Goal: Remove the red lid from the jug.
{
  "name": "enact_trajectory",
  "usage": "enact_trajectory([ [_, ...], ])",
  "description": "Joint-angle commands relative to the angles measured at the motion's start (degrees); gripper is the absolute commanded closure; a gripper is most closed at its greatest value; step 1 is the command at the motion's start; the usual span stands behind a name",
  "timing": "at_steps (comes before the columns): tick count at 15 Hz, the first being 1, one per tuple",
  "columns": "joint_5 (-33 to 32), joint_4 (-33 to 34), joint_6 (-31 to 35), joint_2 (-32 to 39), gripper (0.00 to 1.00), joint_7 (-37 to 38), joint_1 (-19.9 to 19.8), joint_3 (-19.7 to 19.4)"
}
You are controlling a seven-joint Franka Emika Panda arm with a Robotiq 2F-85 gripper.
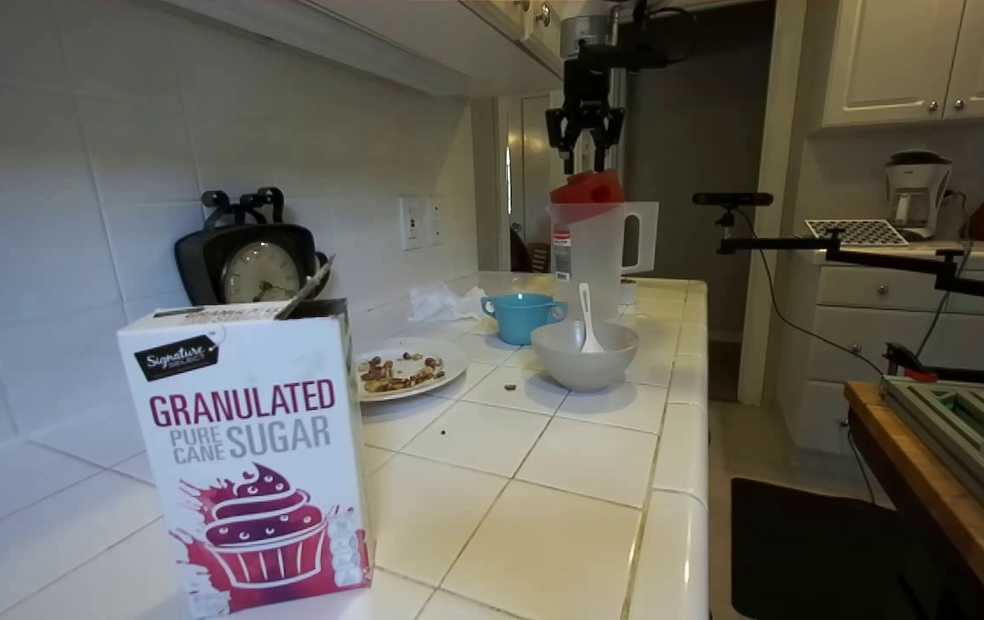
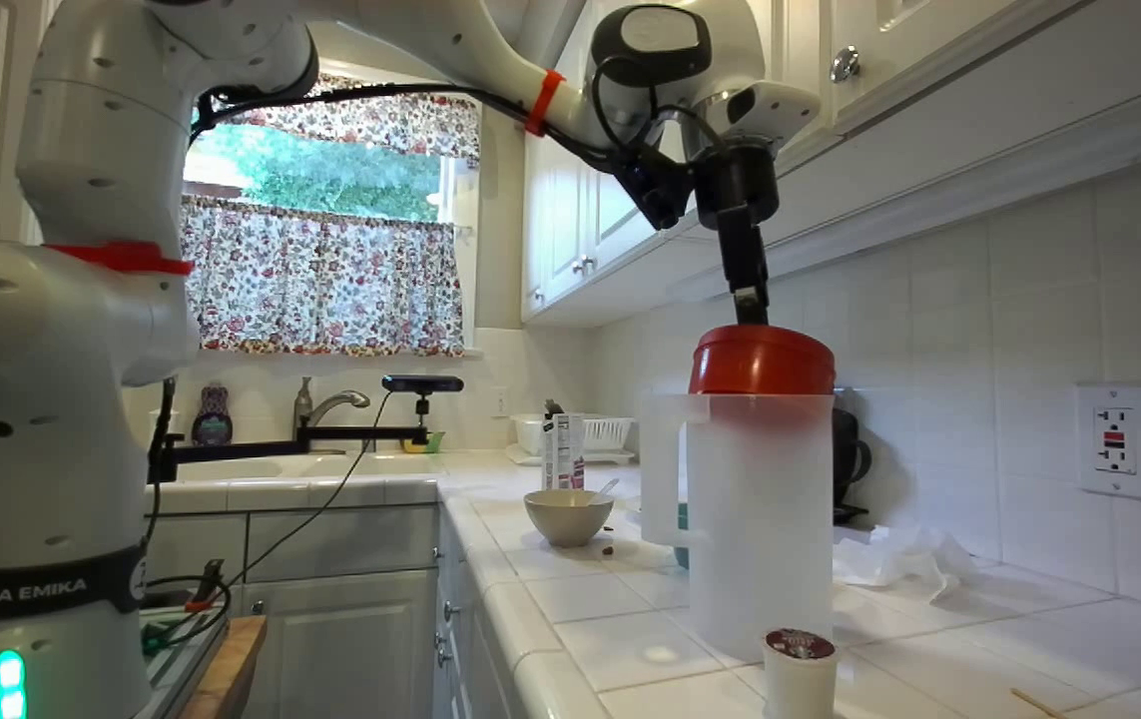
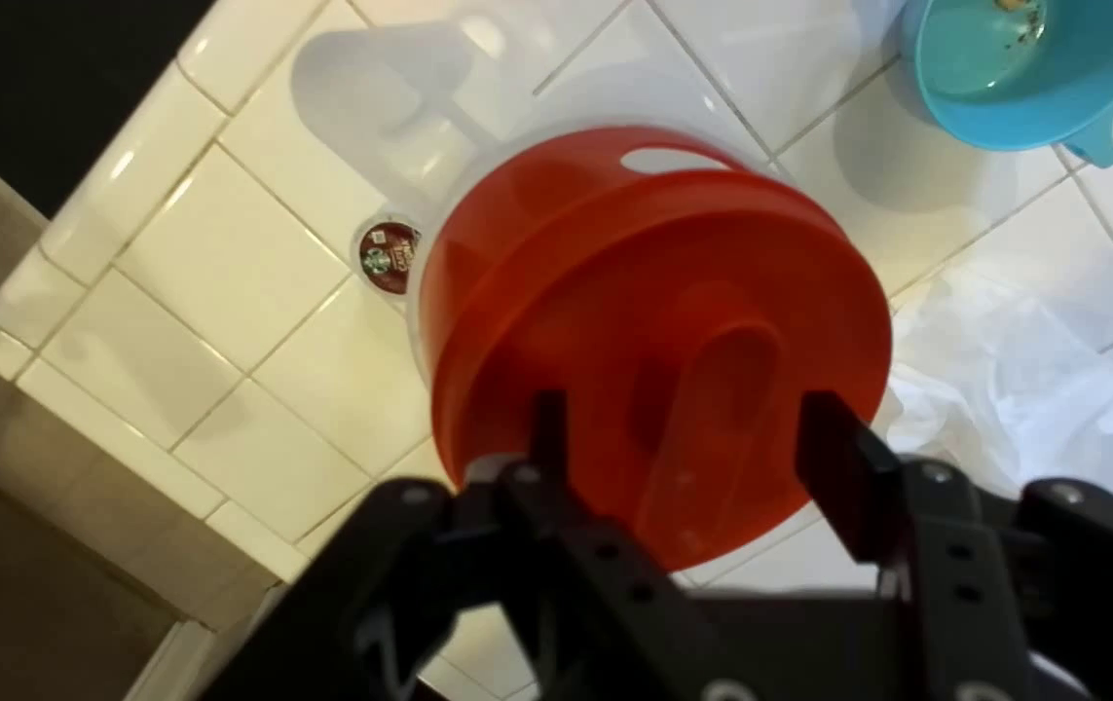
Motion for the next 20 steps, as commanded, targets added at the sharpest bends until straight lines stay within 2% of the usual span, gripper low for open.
enact_trajectory([
  [1, -0.6, -0.9, 0.6, 0.3, 0.39, 0.9, 0.6, -0.3],
  [2, -0.5, -0.9, 0.7, 0.5, 0.44, 0.9, 0.6, -0.3],
  [3, -0.5, -0.9, 0.7, 0.5, 0.64, 0.9, 0.7, -0.3],
  [4, -0.5, -0.8, 0.7, 0.5, 0.67, 0.9, 0.7, -0.3],
  [7, -0.4, -0.7, 0.9, 0.4, 0.91, 0.8, 0.7, -0.3],
  [8, -0.3, -0.7, 0.9, 0.3, 0.93, 0.7, 0.7, -0.3],
  [13, -0.2, -0.5, 0.7, -0.1, 0.92, 0.7, 0.7, -0.3],
  [20, 0.4, 0.5, 0.6, -4.1, 0.92, 0.3, 1.4, 0.4],
])
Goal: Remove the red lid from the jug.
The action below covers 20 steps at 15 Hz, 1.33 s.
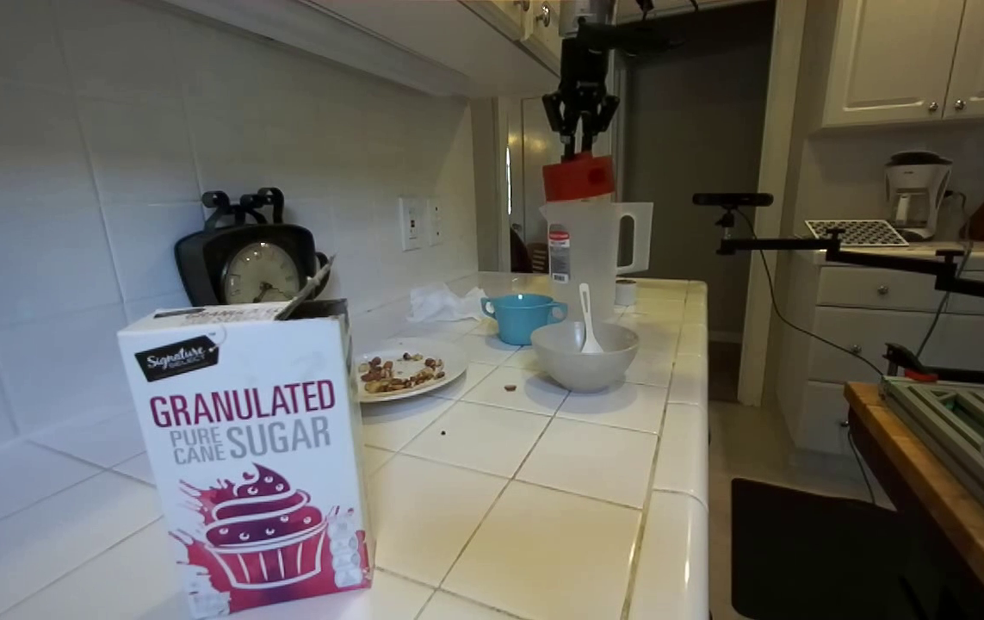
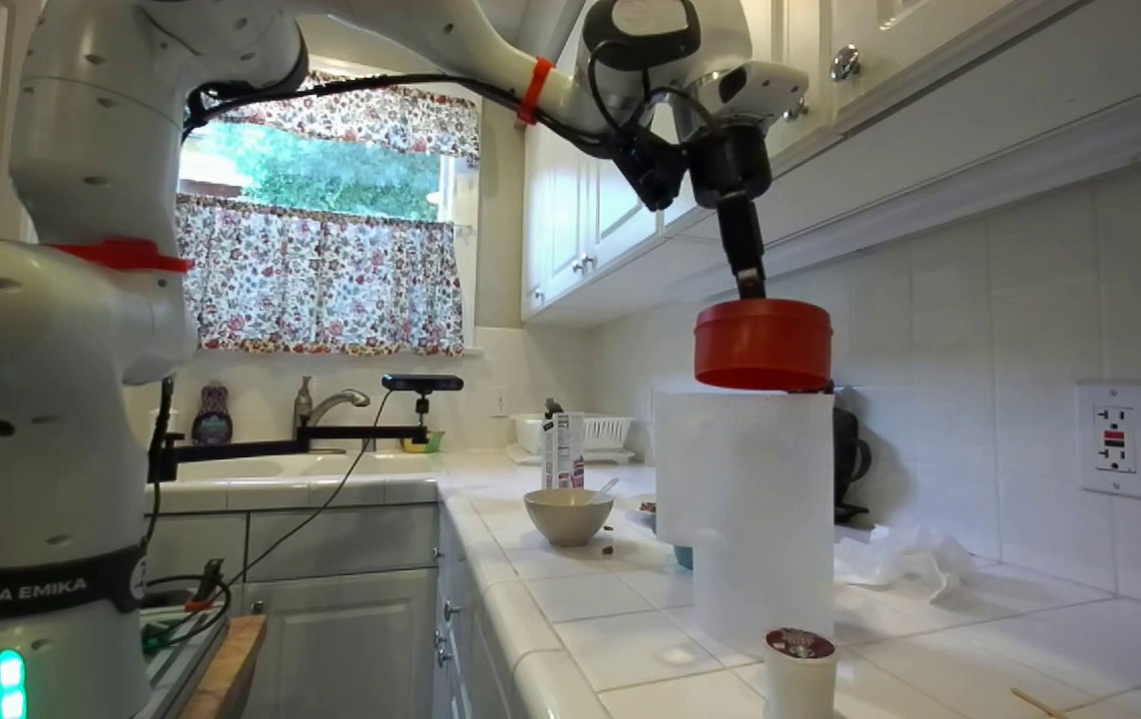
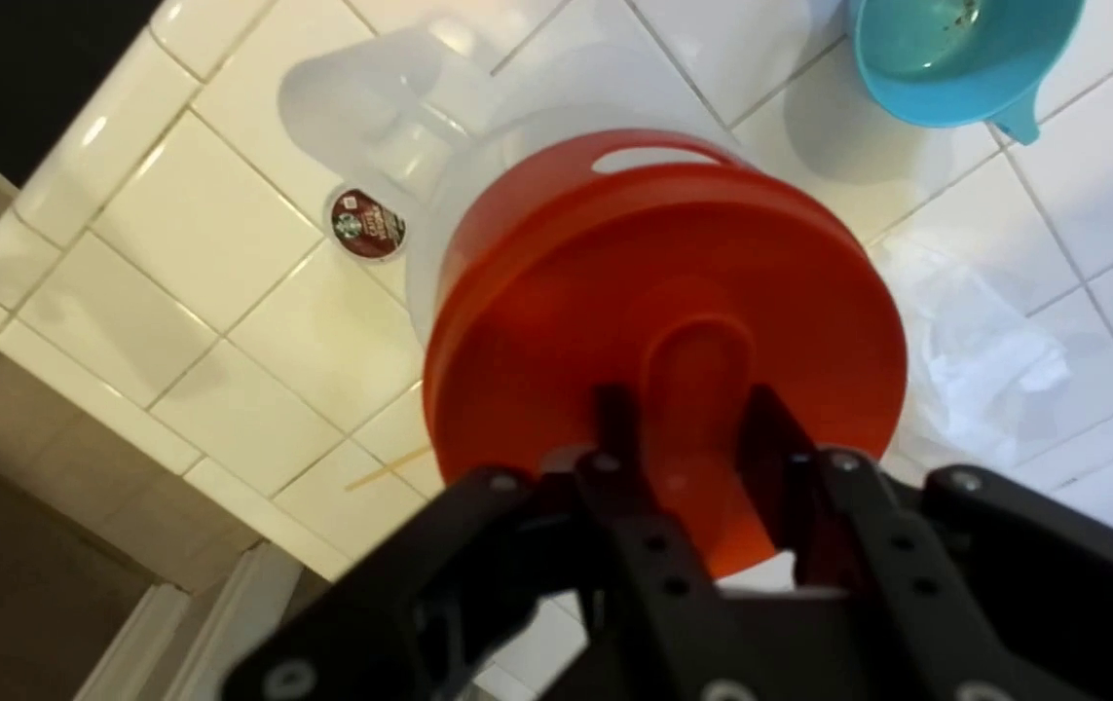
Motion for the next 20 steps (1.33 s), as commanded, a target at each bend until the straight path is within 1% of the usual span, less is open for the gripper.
enact_trajectory([
  [1, 0.6, -0.4, 0.4, -2.8, 0.92, 0.2, 0.4, 0.5],
  [5, 5.2, -3.8, 3.1, -7.0, 0.92, -2.3, 0.7, 1.4],
  [9, 13.5, -10.5, 6.0, -13.0, 0.92, -7.0, 2.2, 2.6],
  [11, 16.1, -14.2, 7.3, -15.5, 0.92, -9.7, 3.1, 3.3],
  [14, 19.9, -18.5, 8.2, -17.8, 0.92, -13.3, 4.4, 4.1],
  [16, 21.1, -20.7, 8.7, -18.5, 0.92, -15.1, 5.1, 4.4],
  [20, 23.5, -22.8, 9.0, -19.0, 0.92, -16.9, 5.6, 4.5],
])
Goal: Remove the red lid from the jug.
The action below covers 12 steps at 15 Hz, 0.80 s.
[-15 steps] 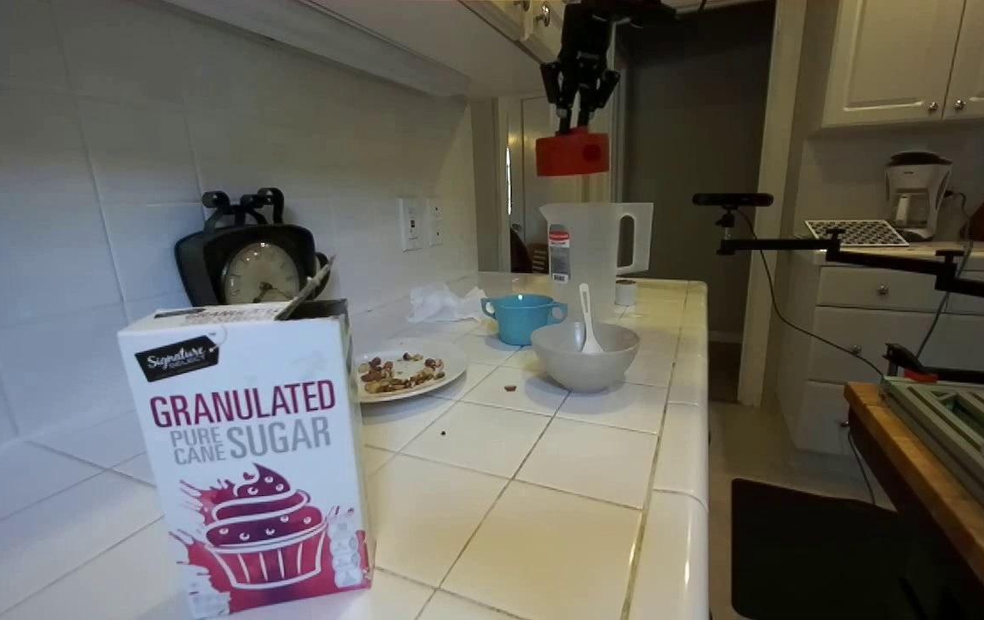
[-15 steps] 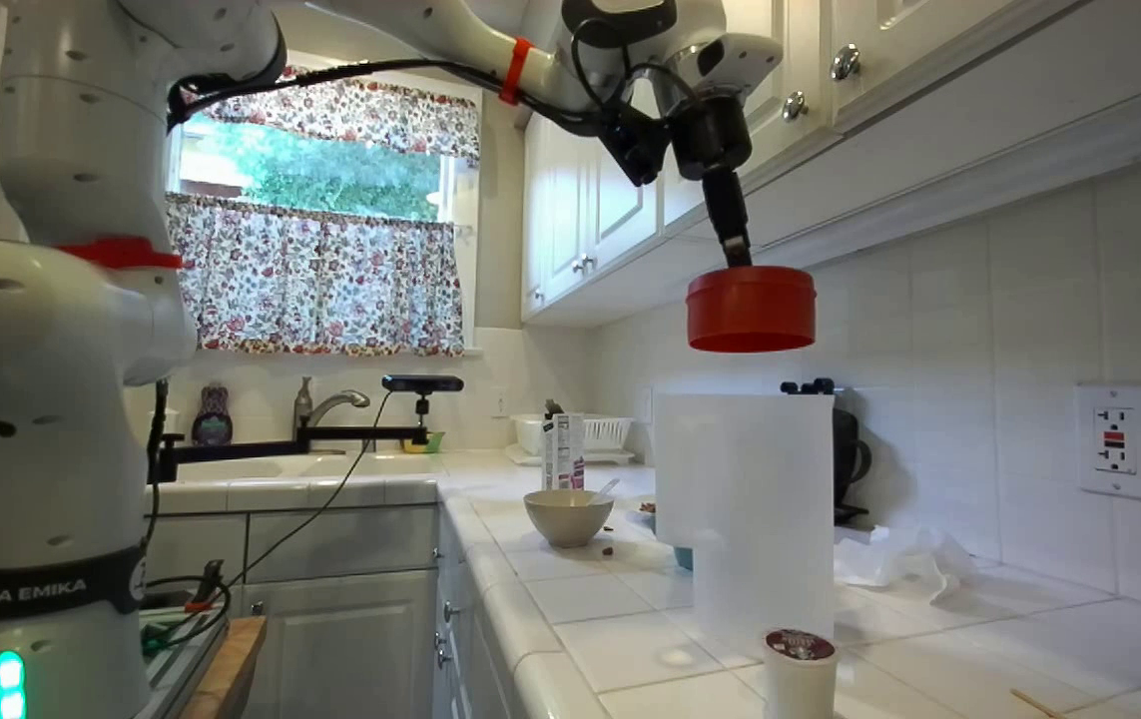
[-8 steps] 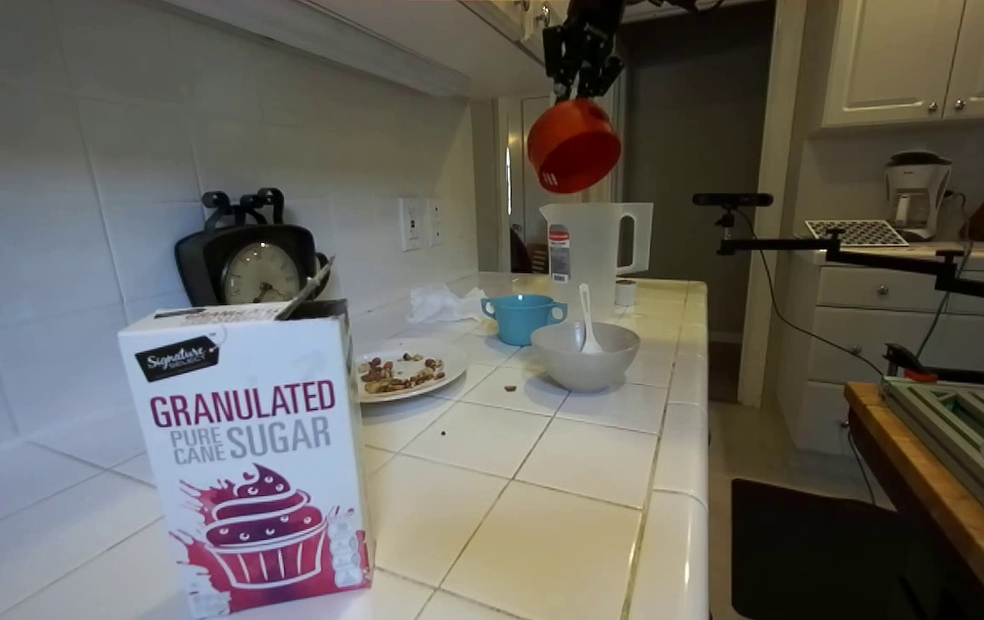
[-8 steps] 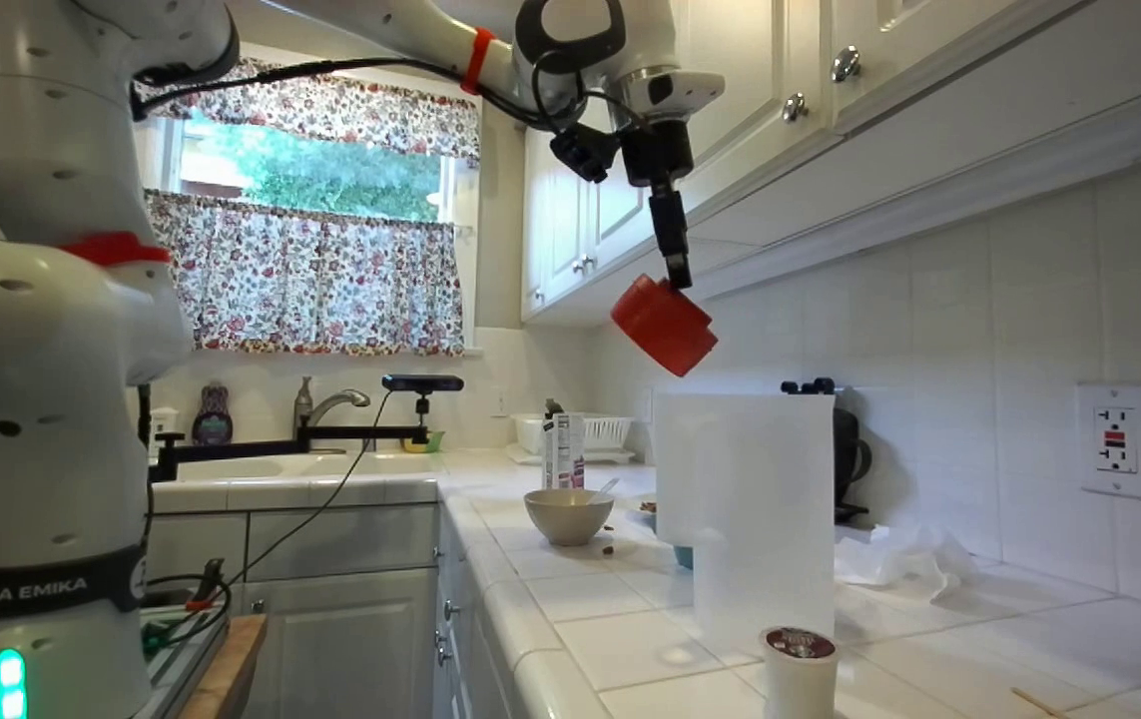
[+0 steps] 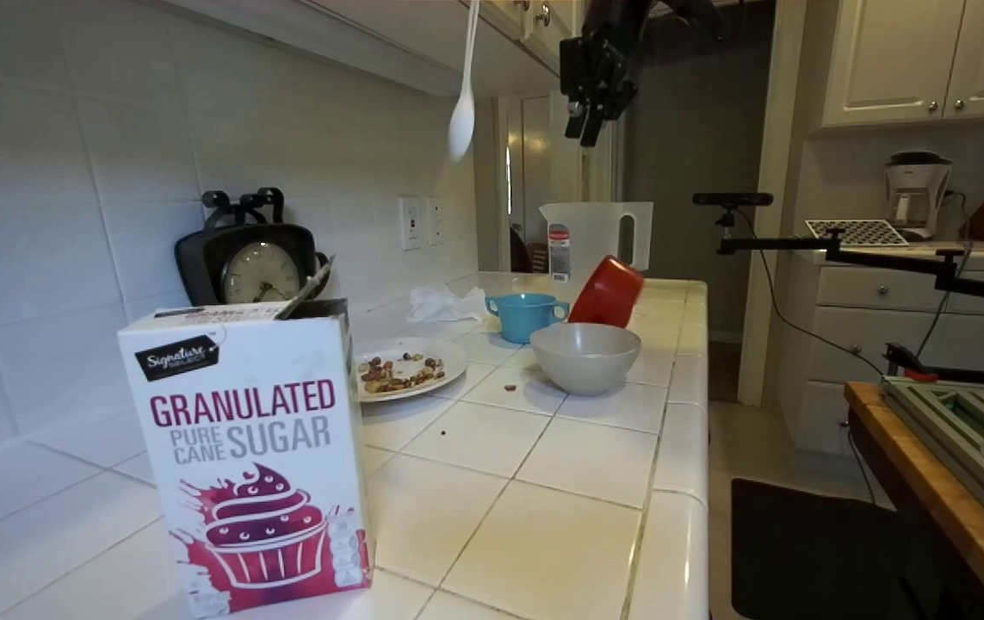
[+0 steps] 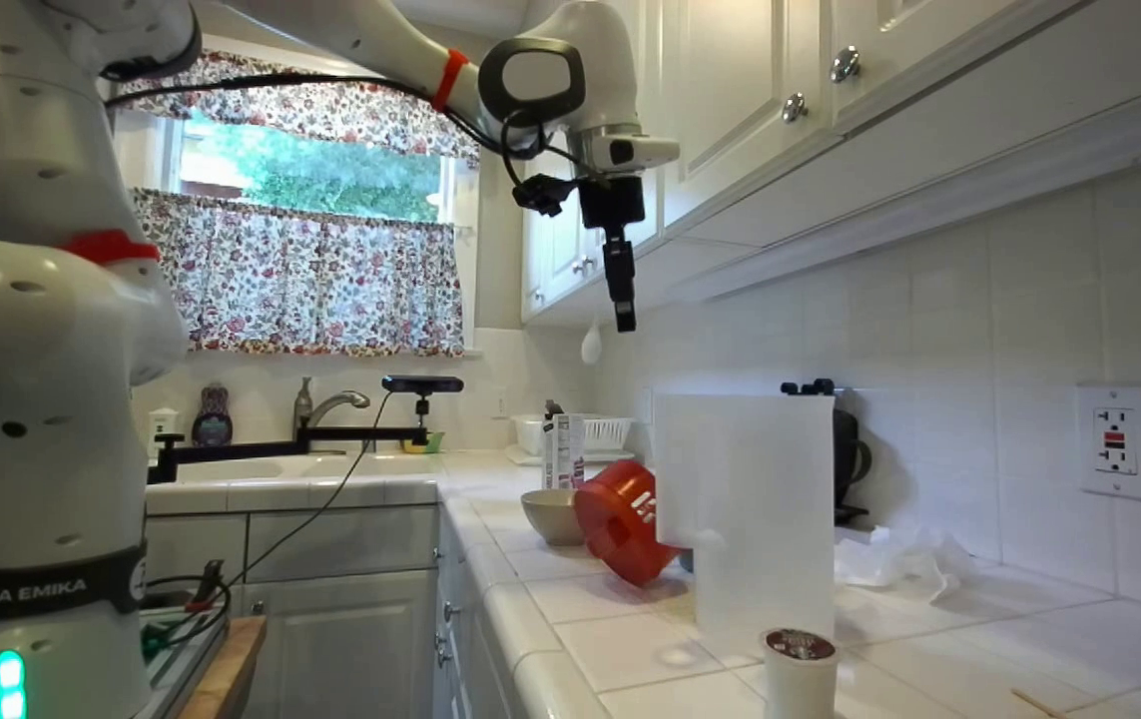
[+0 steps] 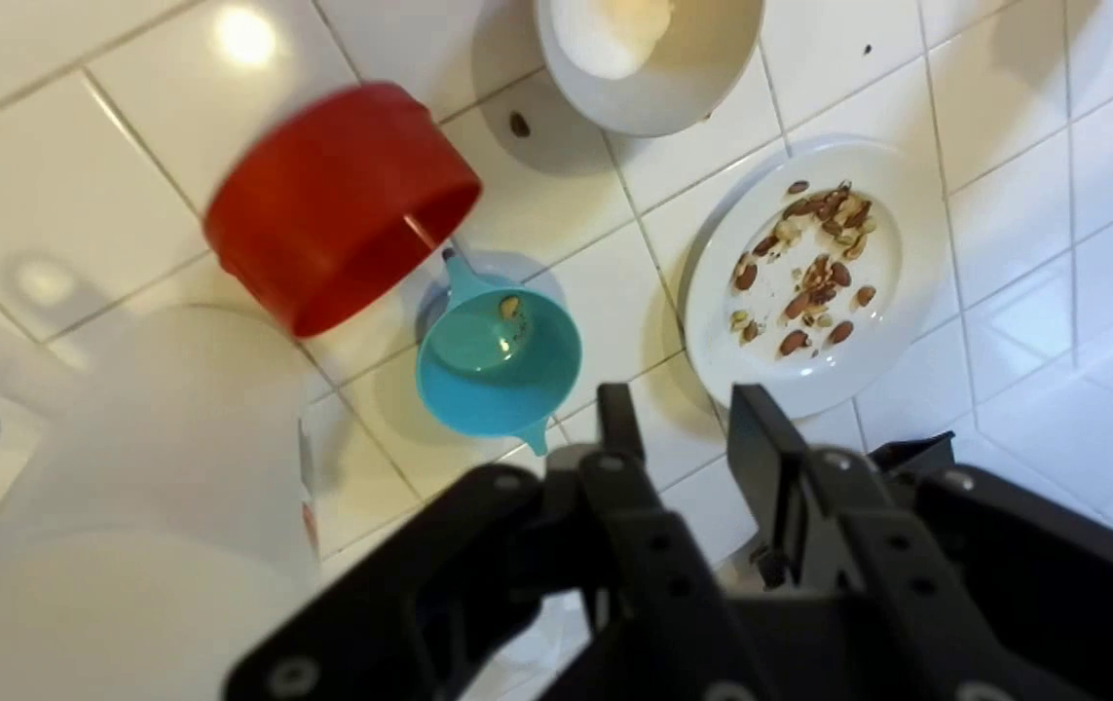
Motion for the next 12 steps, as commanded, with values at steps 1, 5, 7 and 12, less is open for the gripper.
enact_trajectory([
  [1, 2.9, -2.5, 1.5, -1.6, 0.92, -3.5, 0.1, -0.3],
  [5, 2.9, -2.6, 1.6, -1.5, 0.62, -2.5, -0.4, -0.3],
  [7, 1.3, -1.1, 0.1, -0.3, 0.62, -1.1, -0.6, 0.1],
  [12, 1.3, -1.1, 0.1, -0.3, 0.42, -1.1, -0.8, 0.0],
])
